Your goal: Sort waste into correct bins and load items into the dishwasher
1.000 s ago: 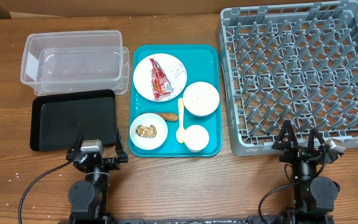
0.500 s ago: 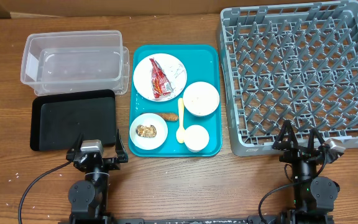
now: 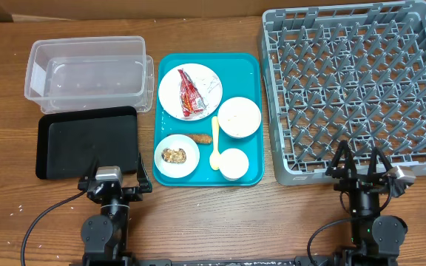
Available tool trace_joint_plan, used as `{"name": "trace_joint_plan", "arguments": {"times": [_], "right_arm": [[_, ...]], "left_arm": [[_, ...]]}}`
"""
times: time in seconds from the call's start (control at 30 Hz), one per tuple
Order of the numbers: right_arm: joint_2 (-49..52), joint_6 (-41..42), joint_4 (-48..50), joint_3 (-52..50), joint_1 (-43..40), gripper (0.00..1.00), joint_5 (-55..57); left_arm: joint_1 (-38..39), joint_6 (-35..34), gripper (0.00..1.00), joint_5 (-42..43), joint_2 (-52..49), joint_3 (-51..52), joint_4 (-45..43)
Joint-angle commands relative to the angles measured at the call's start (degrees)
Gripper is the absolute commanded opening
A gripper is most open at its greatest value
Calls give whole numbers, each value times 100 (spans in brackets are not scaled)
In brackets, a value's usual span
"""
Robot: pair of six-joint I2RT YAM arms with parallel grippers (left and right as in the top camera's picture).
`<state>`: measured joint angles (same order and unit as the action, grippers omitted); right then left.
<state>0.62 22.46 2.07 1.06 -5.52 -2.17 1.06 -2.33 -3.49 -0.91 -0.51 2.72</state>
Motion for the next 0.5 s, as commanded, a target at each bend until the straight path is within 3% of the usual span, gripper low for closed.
{"name": "trace_joint_plan", "arguments": {"times": [0.0, 0.13, 0.33, 0.47], "right_arm": [[-46, -168, 42, 332, 11, 100, -494], [-44, -553, -153, 1036, 11, 100, -922], [214, -1010, -901, 2240, 9, 100, -997], [802, -1248, -1499, 3265, 11, 100, -997]], "left_arm": [[-39, 151, 100, 645, 63, 24, -328], [-39, 149, 100, 1502, 63, -162, -610], [-39, 205, 100, 1657, -118, -1003, -20], [-39, 610, 100, 1709, -822, -2057, 490]]}}
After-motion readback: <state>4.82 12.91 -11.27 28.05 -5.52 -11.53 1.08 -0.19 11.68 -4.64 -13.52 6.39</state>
